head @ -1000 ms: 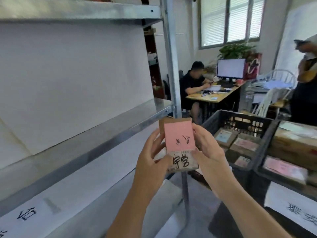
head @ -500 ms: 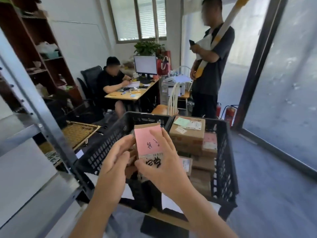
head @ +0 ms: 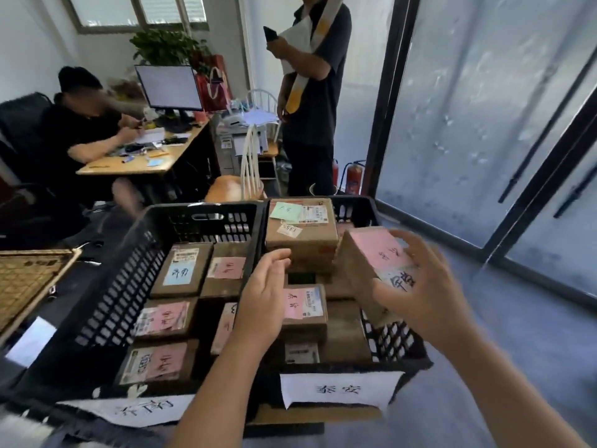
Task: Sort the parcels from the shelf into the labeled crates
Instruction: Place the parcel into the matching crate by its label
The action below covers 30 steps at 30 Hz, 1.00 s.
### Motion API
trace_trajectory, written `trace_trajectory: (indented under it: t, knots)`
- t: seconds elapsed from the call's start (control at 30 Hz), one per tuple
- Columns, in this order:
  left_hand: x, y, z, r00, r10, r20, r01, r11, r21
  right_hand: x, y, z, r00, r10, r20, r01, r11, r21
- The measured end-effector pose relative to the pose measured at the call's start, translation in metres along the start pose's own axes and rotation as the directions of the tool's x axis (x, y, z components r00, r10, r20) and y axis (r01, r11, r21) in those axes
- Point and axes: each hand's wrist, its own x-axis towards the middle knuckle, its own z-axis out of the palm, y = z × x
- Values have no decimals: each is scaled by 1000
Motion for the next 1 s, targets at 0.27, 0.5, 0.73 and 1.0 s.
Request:
trace_trajectory:
  t: [0.27, 0.5, 0.73, 1.0]
  knots:
    - [73, -56, -41, 988, -54, -145, 70, 992, 105, 22, 13, 30, 981, 99, -165, -113, 991, -78]
    - [118, -70, -29, 987, -79, -140, 117, 951, 287, 52, 49, 74, 957, -154, 245, 189, 974, -126]
    - [137, -90, -12, 959, -180, -221, 232, 943, 240, 156, 69, 135, 582, -466, 666, 645, 764, -30]
    - [133, -91, -5, 930, -238, -281, 315, 909, 273, 196, 83, 191, 292, -617, 730, 868, 492, 69]
